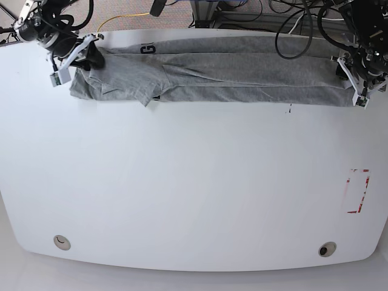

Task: Fold the T-shirt properly
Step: 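Grasp the hanging sleeve with the right gripper and tuck it onto the strip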

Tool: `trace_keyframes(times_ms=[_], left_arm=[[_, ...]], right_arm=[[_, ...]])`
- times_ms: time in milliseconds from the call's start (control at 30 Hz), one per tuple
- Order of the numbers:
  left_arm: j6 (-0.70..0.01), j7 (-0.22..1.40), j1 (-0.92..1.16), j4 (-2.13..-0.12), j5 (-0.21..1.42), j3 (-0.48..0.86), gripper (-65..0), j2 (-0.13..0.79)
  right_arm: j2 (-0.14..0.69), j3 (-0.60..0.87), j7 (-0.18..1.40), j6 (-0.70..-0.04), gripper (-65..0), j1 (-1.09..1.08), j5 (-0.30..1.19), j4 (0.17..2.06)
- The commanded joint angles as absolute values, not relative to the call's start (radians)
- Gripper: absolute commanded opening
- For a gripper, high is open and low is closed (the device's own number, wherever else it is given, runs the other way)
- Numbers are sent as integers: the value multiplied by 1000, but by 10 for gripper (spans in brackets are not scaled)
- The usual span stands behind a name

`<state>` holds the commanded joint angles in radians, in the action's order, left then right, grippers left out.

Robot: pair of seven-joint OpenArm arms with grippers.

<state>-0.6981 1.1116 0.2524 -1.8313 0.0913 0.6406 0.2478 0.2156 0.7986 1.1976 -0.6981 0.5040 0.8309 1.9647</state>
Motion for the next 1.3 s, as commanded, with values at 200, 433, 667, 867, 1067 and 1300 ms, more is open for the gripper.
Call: trace_keyframes(times_ms=[200,433,667,867,1067,1300], left_arm=[[-698,1113,237,-1831,93,641,-247,248],[-698,1115,196,-1833,96,665,-247,245],[-698,1222,111,-1828,153,777,-243,245],[-698,1285,82,-1825,271,846,-240,257],[-698,1300,90,-1794,417,901,-237,291],[-698,1337,124,-1592,610,969,-149,355]], right_arm=[[223,900,1198,-698,-143,501,857,1974],[220,789,1199,-698,-206,499,1095,1988],[199,582,1199,-698,-458,426,1084,1966],[133,533,1199,-698,-561,349,803,1913],[128,449,1196,-698,-568,305,572,1827],[113,443,1164,-698,-568,308,541,1794]])
